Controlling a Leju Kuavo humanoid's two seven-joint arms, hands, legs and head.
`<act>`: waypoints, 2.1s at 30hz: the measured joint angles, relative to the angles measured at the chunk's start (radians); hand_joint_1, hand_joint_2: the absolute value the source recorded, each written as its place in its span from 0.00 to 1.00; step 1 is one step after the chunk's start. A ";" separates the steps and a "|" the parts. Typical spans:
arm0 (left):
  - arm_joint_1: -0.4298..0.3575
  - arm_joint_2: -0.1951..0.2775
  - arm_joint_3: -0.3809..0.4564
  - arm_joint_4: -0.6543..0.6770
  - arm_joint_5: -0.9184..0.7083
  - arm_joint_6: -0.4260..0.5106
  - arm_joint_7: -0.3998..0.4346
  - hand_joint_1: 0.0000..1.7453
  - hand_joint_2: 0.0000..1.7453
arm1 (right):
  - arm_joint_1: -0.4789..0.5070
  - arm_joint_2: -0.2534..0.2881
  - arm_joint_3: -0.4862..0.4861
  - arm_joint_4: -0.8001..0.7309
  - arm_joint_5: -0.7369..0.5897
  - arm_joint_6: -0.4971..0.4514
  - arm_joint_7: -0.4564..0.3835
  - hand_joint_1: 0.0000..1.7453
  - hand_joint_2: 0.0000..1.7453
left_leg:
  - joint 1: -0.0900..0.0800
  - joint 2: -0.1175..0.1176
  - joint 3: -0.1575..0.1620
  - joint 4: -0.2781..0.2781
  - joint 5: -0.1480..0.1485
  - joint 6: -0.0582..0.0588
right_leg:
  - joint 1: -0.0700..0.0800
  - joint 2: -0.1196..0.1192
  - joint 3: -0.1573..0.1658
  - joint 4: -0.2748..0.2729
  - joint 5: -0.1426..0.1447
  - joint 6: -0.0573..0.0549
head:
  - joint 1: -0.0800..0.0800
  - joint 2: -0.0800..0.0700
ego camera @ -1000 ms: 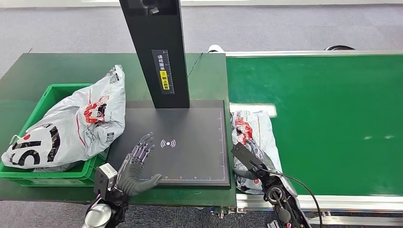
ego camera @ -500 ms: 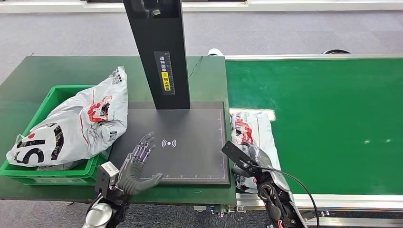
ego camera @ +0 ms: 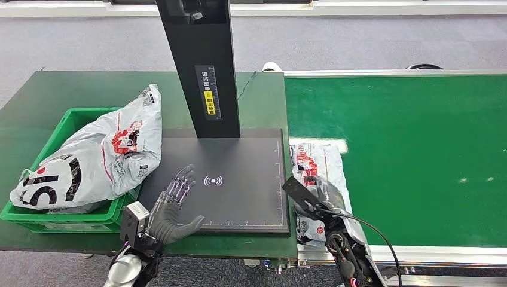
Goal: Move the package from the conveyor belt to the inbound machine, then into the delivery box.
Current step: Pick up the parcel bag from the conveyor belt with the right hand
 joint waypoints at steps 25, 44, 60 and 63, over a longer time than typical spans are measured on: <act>0.001 0.009 0.002 0.004 -0.004 -0.013 -0.027 0.00 1.00 | 0.136 -0.004 -0.069 -0.234 0.030 0.012 0.112 0.00 1.00 | 0.000 0.000 -0.023 0.000 -0.001 0.000 | 0.000 -0.001 -0.024 0.000 -0.001 0.000 | 0.000 0.000; -0.008 -0.002 0.000 0.019 -0.011 -0.009 -0.002 0.00 1.00 | 0.098 -0.006 -0.065 -0.079 0.102 0.139 0.198 0.00 1.00 | 0.000 0.000 -0.024 0.000 -0.001 0.000 | 0.000 -0.001 -0.024 0.000 -0.001 0.000 | 0.000 0.000; -0.029 -0.003 0.001 0.045 -0.005 0.008 -0.005 0.00 1.00 | -0.096 0.007 -0.010 0.231 0.148 0.232 0.142 1.00 1.00 | 0.001 0.012 -0.007 0.000 -0.004 -0.001 | 0.001 0.010 -0.010 0.000 0.001 -0.002 | 0.000 0.000; -0.029 -0.003 0.001 0.045 -0.003 0.008 -0.005 0.00 1.00 | -0.113 0.008 -0.006 0.253 0.151 0.226 0.131 1.00 1.00 | 0.001 0.013 -0.005 0.000 -0.004 -0.001 | 0.001 0.010 -0.009 0.000 0.001 -0.002 | 0.000 0.000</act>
